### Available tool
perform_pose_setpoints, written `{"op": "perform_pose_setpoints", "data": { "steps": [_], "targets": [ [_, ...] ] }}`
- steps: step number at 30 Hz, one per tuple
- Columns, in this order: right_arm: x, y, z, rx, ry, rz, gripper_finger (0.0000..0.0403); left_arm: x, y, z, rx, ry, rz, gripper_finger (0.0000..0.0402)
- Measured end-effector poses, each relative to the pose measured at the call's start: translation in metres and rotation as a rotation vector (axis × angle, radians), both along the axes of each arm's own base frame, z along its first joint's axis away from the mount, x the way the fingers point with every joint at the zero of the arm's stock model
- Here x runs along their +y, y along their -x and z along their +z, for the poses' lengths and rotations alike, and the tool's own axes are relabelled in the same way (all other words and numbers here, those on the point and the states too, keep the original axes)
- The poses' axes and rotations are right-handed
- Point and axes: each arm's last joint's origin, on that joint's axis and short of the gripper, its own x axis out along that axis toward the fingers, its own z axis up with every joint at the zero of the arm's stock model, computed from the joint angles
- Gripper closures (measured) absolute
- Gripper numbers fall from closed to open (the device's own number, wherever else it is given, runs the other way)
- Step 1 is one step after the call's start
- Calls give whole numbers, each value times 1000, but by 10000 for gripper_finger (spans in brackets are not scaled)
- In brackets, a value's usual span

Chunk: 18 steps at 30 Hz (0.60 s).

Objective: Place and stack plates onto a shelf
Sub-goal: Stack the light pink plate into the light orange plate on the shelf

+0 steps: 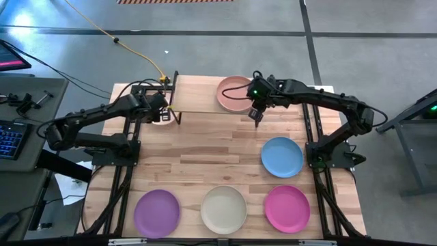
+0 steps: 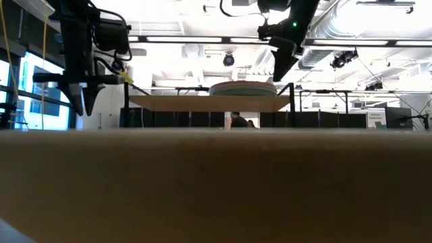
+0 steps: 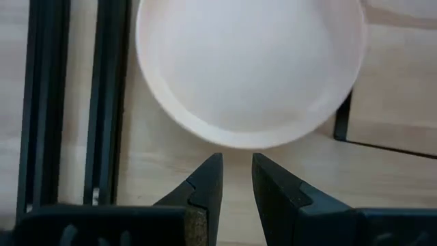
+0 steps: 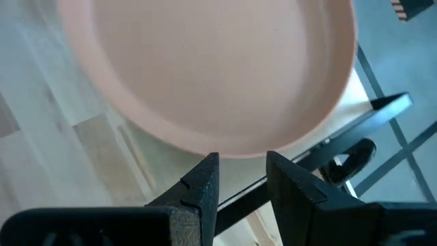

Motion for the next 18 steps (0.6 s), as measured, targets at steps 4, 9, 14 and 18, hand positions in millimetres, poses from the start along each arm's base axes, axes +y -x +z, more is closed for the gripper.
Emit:
{"op": "perform_pose_setpoints", "data": {
  "steps": [4,9,14,18],
  "targets": [
    [8,-3,0,7,3,38,299,-1,0,-1,-17,41,6,330],
    [15,-6,0,18,11,84,299,-8,10,-1,63,107,29,330],
    [17,-6,0,20,13,94,299,-12,19,-1,152,139,95,330],
    [17,-6,0,22,14,95,299,-10,17,-1,116,83,184,330]
  ]
}}
